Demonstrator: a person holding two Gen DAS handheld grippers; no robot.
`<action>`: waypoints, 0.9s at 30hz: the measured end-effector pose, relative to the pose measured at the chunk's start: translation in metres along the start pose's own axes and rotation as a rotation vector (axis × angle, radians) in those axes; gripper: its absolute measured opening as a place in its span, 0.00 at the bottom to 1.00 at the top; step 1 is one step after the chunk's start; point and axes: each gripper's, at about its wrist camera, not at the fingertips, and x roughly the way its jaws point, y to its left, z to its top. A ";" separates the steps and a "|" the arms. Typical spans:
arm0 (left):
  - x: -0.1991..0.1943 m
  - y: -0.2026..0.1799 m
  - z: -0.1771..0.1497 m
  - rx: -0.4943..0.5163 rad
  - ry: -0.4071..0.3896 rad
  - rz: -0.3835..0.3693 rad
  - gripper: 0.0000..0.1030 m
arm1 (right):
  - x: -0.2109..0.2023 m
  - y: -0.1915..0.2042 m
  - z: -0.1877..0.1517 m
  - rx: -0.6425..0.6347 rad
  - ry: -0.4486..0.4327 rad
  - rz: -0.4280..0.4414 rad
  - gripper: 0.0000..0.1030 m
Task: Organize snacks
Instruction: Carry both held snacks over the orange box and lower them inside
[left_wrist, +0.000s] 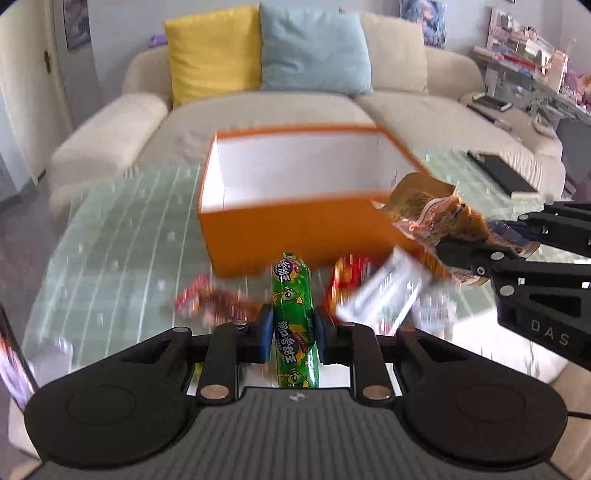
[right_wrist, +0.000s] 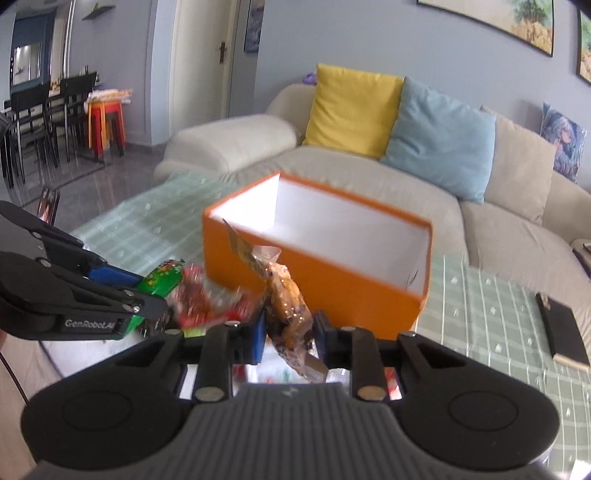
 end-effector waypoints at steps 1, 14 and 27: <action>0.001 0.000 0.008 0.005 -0.016 0.004 0.24 | 0.002 -0.004 0.007 0.005 -0.011 0.003 0.23; 0.034 0.018 0.108 -0.036 -0.151 -0.023 0.24 | 0.062 -0.040 0.101 0.065 -0.099 0.013 0.23; 0.127 0.046 0.129 -0.058 0.089 -0.054 0.24 | 0.186 -0.076 0.117 0.268 0.161 0.081 0.23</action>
